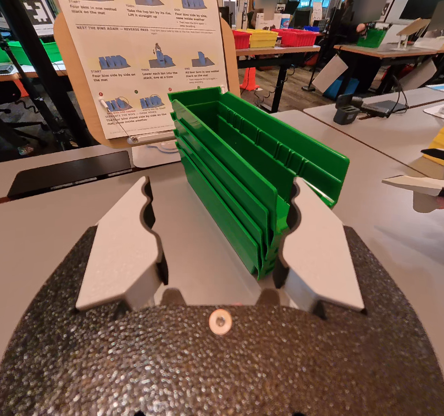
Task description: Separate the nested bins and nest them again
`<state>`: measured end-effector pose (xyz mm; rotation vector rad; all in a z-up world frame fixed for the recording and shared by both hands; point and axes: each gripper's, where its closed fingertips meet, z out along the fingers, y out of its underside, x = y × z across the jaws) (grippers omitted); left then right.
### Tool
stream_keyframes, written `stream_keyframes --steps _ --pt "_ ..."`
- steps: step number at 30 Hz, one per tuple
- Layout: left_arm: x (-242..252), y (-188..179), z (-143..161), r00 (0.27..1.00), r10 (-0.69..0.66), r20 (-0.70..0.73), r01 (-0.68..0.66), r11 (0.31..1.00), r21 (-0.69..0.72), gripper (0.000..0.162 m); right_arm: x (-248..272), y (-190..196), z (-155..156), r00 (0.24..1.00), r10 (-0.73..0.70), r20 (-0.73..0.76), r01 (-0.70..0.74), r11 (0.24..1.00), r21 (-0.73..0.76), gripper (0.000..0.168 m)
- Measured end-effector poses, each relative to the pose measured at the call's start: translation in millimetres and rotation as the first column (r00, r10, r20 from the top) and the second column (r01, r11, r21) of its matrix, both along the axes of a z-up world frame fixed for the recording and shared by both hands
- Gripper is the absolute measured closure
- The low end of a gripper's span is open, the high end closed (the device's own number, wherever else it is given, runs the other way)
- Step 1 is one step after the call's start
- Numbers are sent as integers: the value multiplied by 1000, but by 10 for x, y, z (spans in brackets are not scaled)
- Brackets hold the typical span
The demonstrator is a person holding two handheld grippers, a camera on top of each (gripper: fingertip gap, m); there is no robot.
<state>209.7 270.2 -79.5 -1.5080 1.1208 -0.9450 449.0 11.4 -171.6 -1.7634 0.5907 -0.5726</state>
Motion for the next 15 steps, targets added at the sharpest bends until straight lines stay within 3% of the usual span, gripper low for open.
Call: stream_keyframes --steps 9,15 --pt "579 27 413 988 -72 -138 62 995 -73 33 -63 149 -108 999 27 -25 -28 999 -23 27" --pt "991 26 572 985 -97 -143 83 991 -101 32 -110 194 -46 999 30 -24 -30 1000 6 27"
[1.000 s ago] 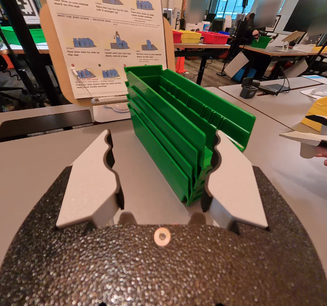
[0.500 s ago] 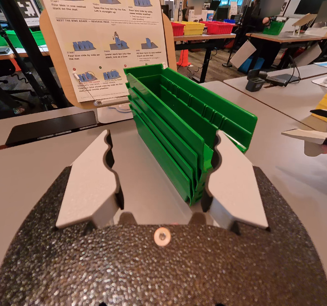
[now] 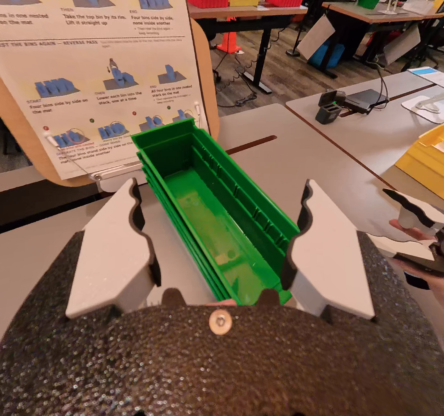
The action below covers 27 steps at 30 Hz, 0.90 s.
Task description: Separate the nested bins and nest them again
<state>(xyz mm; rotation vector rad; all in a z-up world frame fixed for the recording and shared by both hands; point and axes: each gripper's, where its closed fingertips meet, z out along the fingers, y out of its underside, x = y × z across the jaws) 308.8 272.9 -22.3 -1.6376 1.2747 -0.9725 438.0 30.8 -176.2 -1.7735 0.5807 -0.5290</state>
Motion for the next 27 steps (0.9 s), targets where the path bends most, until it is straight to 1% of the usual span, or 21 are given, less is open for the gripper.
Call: stream_keyframes --steps 4,6,10,15,20,21,23,27 --pt "117 -9 -7 997 -43 -71 45 999 31 33 -50 41 35 1000 8 17 -9 1000 14 25" --pt "142 37 0 998 -26 -61 29 998 55 33 -71 60 12 1000 17 11 -17 1000 -1 24" --pt "195 44 34 998 -53 -39 54 997 48 33 -86 76 46 999 27 27 -28 1000 10 24" --pt "293 213 78 999 -22 -36 23 999 23 33 -63 59 13 1000 21 21 -21 1000 4 21" --pt "372 322 29 994 -10 -112 2 998 -67 33 21 16 -42 1000 -8 24 8 1000 -3 20" --pt "374 314 -8 990 -5 -140 -8 995 -96 33 46 7 -43 1000 -17 20 17 1000 1 20" --pt "350 236 -89 976 -37 -215 8 991 -135 33 76 7 -44 1000 -23 11 22 1000 9 19" --pt "252 233 -193 937 -13 -348 -21 995 -95 33 81 -7 -66 999 -38 15 39 999 -2 18"
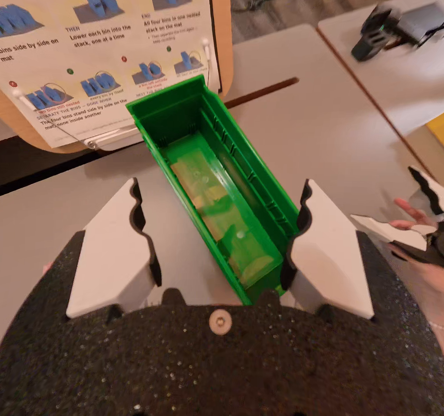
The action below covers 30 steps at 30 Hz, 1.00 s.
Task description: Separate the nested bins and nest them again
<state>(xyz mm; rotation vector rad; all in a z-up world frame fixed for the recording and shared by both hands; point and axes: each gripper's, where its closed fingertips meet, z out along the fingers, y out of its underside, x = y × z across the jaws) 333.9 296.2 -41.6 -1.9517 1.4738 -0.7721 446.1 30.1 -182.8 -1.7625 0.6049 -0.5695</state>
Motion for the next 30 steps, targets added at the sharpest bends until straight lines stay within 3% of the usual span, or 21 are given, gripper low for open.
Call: stream_keyframes --steps 3,7,12,15,22,30 --pt "-32 13 -123 996 28 -90 -25 999 32 33 -48 37 -23 1000 15 0 -15 1000 -17 17" --pt "81 -160 -328 983 28 -179 -35 999 -36 34 -107 47 -10 1000 16 15 -16 999 -51 17" --pt "98 36 -487 920 188 -344 -188 982 35 46 -166 78 109 999 33 31 -32 999 -23 18" --pt "87 -19 -564 888 199 -415 -216 976 7 46 -162 65 118 999 32 36 -31 999 -25 18" --pt "128 -162 -695 848 232 -476 -310 946 -92 40 -164 11 212 999 39 17 -40 999 28 18" --pt "90 -75 -881 778 288 -559 -360 933 -20 28 -154 -51 279 999 36 23 -37 998 45 19"
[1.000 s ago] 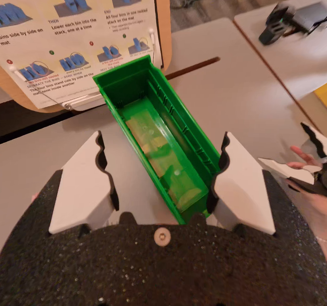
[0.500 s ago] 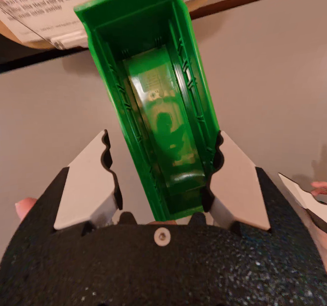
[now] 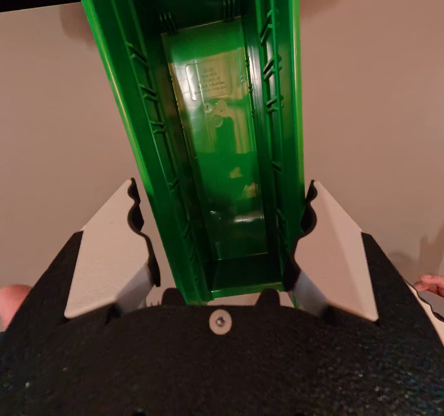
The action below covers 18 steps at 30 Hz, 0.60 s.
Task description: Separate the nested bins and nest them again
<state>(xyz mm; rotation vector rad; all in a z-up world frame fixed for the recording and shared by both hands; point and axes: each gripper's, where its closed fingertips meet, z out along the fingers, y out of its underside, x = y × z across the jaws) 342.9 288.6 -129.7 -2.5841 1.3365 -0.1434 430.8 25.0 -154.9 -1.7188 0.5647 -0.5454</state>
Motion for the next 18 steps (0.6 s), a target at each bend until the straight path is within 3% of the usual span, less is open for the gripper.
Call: stream_keyframes --steps 9,18 --pt "-54 -78 -125 991 -33 -127 24 997 -69 26 7 24 -63 1000 12 -18 -12 1000 -11 19" --pt "-116 -101 -75 973 -62 -221 31 989 -144 50 5 50 -132 999 28 -30 -29 999 -31 20"
